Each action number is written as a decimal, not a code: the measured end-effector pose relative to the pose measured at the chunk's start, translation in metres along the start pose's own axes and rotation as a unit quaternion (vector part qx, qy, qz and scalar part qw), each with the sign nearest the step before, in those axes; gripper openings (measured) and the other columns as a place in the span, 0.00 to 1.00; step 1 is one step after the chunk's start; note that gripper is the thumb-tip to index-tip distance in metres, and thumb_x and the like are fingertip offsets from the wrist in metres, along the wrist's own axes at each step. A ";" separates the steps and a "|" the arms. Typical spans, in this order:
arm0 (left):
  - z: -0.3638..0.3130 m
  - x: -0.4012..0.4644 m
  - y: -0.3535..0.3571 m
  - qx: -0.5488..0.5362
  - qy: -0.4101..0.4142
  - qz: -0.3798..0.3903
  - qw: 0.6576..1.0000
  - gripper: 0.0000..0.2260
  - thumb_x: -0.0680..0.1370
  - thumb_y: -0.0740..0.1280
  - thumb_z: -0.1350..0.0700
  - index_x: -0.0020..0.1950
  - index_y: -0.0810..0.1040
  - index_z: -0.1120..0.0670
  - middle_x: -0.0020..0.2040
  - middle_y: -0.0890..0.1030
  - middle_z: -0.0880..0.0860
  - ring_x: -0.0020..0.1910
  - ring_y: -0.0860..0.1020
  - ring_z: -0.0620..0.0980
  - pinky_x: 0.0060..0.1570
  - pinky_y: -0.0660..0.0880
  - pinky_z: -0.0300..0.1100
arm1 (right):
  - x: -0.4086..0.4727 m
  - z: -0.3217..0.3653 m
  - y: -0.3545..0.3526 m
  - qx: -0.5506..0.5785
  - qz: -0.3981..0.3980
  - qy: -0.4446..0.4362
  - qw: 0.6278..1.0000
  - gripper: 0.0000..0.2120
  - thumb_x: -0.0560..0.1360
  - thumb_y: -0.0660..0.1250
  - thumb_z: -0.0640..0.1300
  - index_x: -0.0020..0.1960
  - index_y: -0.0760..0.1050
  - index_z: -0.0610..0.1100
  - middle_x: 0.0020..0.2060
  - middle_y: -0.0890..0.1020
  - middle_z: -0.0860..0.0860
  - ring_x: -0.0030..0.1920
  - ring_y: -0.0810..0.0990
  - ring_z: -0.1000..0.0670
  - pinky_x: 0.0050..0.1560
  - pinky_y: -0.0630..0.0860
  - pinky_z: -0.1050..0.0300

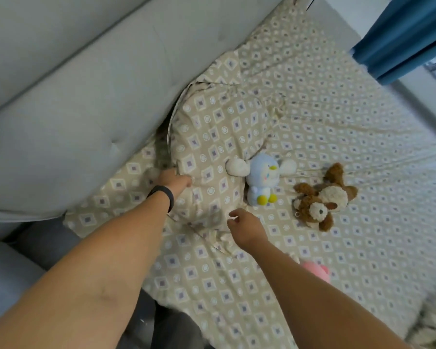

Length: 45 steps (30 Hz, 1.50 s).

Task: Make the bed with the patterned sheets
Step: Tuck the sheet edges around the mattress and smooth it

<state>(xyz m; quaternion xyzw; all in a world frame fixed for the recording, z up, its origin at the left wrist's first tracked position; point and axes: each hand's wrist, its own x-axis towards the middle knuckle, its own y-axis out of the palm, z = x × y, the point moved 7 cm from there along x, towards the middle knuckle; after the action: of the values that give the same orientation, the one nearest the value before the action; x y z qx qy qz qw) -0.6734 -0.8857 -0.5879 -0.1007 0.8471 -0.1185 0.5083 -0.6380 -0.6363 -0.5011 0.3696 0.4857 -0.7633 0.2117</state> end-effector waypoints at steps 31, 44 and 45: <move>-0.119 -0.650 0.532 0.090 0.284 0.369 0.880 0.25 0.69 0.58 0.77 0.56 0.81 0.56 0.50 0.80 0.60 0.49 0.77 0.62 0.48 0.76 0.56 | -0.291 -0.624 -0.204 0.770 -0.203 0.090 0.598 0.62 0.47 0.86 0.66 0.76 0.67 0.50 0.61 0.82 0.41 0.51 0.86 0.36 0.45 0.82 0.31; -0.041 -0.743 0.706 0.432 0.267 0.405 0.760 0.33 0.76 0.72 0.41 0.77 0.63 0.46 0.75 0.70 0.53 0.72 0.70 0.62 0.65 0.70 0.68 | -0.514 -0.849 -0.316 0.414 -0.551 0.322 0.649 0.28 0.77 0.66 0.59 0.75 0.66 0.54 0.71 0.74 0.46 0.70 0.69 0.38 0.70 0.62 0.40; -0.029 -0.731 0.705 0.488 0.246 0.395 0.738 0.39 0.76 0.70 0.40 0.81 0.55 0.46 0.79 0.64 0.54 0.76 0.66 0.62 0.66 0.68 0.69 | -0.520 -0.860 -0.316 0.370 -0.560 0.365 0.645 0.25 0.78 0.65 0.53 0.74 0.67 0.54 0.70 0.73 0.46 0.69 0.68 0.39 0.69 0.61 0.40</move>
<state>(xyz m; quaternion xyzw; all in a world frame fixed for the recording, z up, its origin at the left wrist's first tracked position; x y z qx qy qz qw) -0.3964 0.0007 -0.1765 0.5373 0.7326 -0.3251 0.2624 -0.2138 0.2557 -0.1356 0.3238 0.3153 -0.6557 -0.6048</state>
